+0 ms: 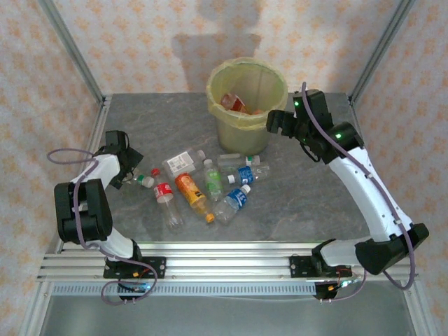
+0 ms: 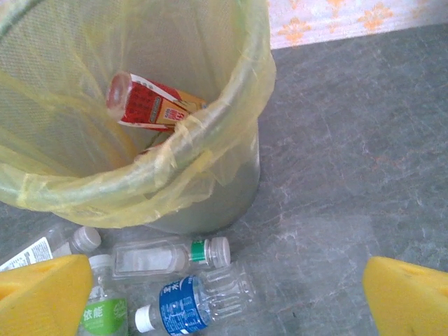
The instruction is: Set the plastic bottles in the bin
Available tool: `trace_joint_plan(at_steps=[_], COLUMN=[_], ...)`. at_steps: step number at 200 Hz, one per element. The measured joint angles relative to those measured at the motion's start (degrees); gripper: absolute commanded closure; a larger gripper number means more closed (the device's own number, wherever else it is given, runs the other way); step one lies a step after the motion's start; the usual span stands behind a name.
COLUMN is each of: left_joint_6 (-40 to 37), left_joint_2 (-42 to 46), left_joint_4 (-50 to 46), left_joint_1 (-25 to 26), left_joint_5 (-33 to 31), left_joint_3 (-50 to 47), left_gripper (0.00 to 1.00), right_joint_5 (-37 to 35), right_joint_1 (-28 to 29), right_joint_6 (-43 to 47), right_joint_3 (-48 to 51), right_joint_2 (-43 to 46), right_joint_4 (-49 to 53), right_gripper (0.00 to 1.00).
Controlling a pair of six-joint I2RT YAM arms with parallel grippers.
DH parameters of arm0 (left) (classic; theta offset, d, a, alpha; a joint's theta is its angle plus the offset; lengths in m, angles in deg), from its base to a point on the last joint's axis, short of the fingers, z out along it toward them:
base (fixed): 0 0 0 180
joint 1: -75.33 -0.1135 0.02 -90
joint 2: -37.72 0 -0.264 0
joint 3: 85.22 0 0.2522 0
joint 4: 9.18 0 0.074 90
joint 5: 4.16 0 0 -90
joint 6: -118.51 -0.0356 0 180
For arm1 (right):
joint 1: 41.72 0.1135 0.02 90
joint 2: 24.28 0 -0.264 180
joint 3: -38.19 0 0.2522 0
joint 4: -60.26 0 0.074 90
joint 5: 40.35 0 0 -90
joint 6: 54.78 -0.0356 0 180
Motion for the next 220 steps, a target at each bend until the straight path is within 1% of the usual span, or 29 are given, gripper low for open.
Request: trace_joint_plan(at_steps=[75, 86, 106, 128, 140, 156, 164, 184, 200, 206, 220], left_joint_6=[0.0, 0.0, 0.0, 0.3, 0.1, 0.2, -0.1, -0.4, -1.1, -1.3, -1.6], left_joint_2=[-7.5, -8.5, -9.1, -9.4, -9.6, -9.7, -9.7, -9.8, -9.9, -9.9, -9.9], left_joint_4=[2.3, 2.4, 2.1, 1.7, 1.0, 0.3, 0.1, 0.7, 1.7, 1.8, 2.3], left_joint_1=[-0.1, -0.1, -0.3, -0.5, -0.7, -0.9, -0.9, -0.8, -0.8, -0.8, -0.8], left_joint_5=[0.9, 1.0, 0.9, 0.6, 0.4, 0.2, -0.2, -0.1, 0.5, 0.7, 0.9], left_joint_3=[2.7, 3.1, 3.5, 3.6, 3.8, 4.0, 4.0, 4.4, 5.6, 6.0, 7.2], left_gripper=[0.00, 0.02, 0.08, 0.20, 0.23, 0.34, 0.37, 0.49, 0.52, 0.55, 0.55], right_joint_5=[-0.2, -0.2, -0.2, -0.3, -0.4, -0.4, -0.5, -0.6, -0.7, -0.7, -0.6], right_joint_1=[0.0, 0.0, 0.0, 0.0, 0.0, 0.0, 0.0, 0.0, 0.0, 0.0, 0.0], right_joint_6=[-2.1, -2.3, -2.6, -3.1, -3.3, -3.5, -3.7, -4.0, -4.5, -4.7, -5.4], right_joint_3=[4.9, 5.5, 7.1, 8.3, 8.6, 9.0, 9.2, 9.8, 10.5, 10.7, 11.5], right_joint_2=[1.7, 2.0, 2.4, 2.6, 2.8, 3.3, 3.7, 4.9, 5.6, 5.7, 5.9], right_joint_4=[-0.7, -0.8, -0.8, -0.7, -0.7, -0.7, -0.7, -0.7, -0.7, -0.7, -0.7], right_gripper=[0.01, 0.01, 0.01, 0.01, 0.01, 0.01, 0.01, 0.01, 0.01, 0.01, 0.01])
